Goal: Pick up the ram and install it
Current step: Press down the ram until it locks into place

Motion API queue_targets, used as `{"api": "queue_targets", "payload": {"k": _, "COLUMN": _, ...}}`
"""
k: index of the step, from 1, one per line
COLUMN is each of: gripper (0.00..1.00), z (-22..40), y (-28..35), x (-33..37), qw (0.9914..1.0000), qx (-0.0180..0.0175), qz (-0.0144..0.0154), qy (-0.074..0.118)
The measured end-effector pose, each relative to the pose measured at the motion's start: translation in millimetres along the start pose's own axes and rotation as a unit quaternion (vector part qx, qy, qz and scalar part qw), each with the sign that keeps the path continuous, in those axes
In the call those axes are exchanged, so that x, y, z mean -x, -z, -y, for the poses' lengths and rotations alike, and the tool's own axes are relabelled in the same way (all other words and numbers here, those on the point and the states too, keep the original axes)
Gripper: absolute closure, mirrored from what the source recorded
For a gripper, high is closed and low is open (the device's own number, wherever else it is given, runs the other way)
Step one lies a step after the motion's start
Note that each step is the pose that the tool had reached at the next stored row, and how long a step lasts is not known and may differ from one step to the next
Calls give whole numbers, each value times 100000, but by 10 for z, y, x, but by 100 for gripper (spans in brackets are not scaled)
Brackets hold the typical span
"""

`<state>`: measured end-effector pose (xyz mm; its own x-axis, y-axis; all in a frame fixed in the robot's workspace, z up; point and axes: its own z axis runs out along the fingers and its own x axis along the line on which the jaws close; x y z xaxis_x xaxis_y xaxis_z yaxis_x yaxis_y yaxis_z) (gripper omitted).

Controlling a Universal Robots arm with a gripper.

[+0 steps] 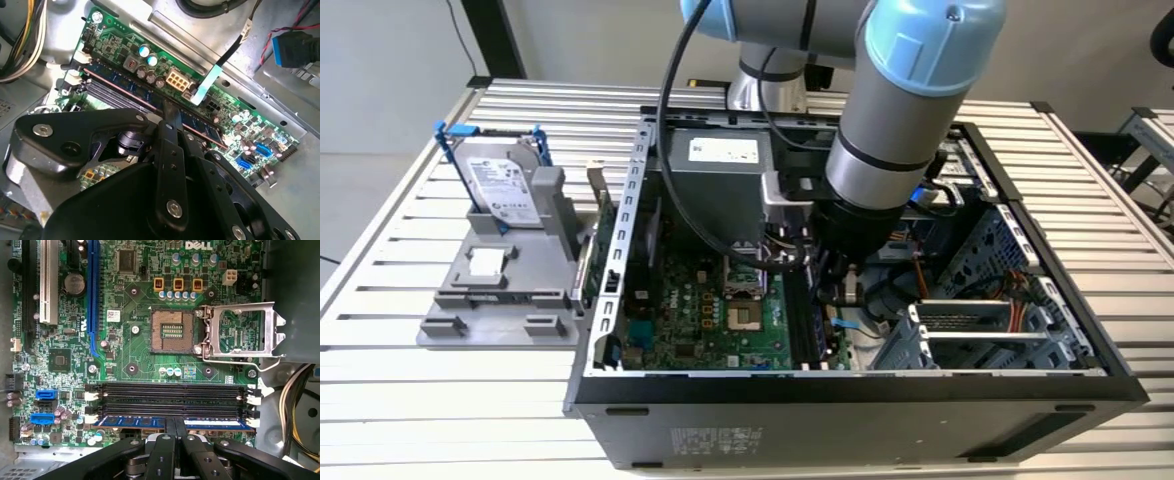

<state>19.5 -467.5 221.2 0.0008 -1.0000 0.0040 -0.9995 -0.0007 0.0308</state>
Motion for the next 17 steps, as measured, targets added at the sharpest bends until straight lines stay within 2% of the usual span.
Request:
{"api": "queue_targets", "payload": {"k": 3, "gripper": 100, "z": 2, "y": -49, "x": 4, "qw": 100000, "qx": 11, "qz": -43, "qy": 0}}
{"api": "queue_targets", "payload": {"k": 5, "gripper": 100, "z": 2, "y": -45, "x": 5, "qw": 100000, "qx": 40, "qz": -139, "qy": -6}}
{"api": "queue_targets", "payload": {"k": 6, "gripper": 100, "z": 2, "y": -23, "x": 8, "qw": 100000, "qx": 41, "qz": -162, "qy": -6}}
{"api": "queue_targets", "payload": {"k": 7, "gripper": 100, "z": 1, "y": 1, "x": 7, "qw": 100000, "qx": -25, "qz": 74, "qy": -3}}
{"api": "queue_targets", "payload": {"k": 8, "gripper": 100, "z": 0, "y": 32, "x": 9, "qw": 100000, "qx": -57, "qz": 226, "qy": 0}}
{"api": "queue_targets", "payload": {"k": 10, "gripper": 100, "z": -4, "y": 132, "x": 5, "qw": 100000, "qx": -25, "qz": 115, "qy": -2}}
{"api": "queue_targets", "payload": {"k": 17, "gripper": 100, "z": -14, "y": 450, "x": 4, "qw": 100000, "qx": -25, "qz": 106, "qy": -1}}
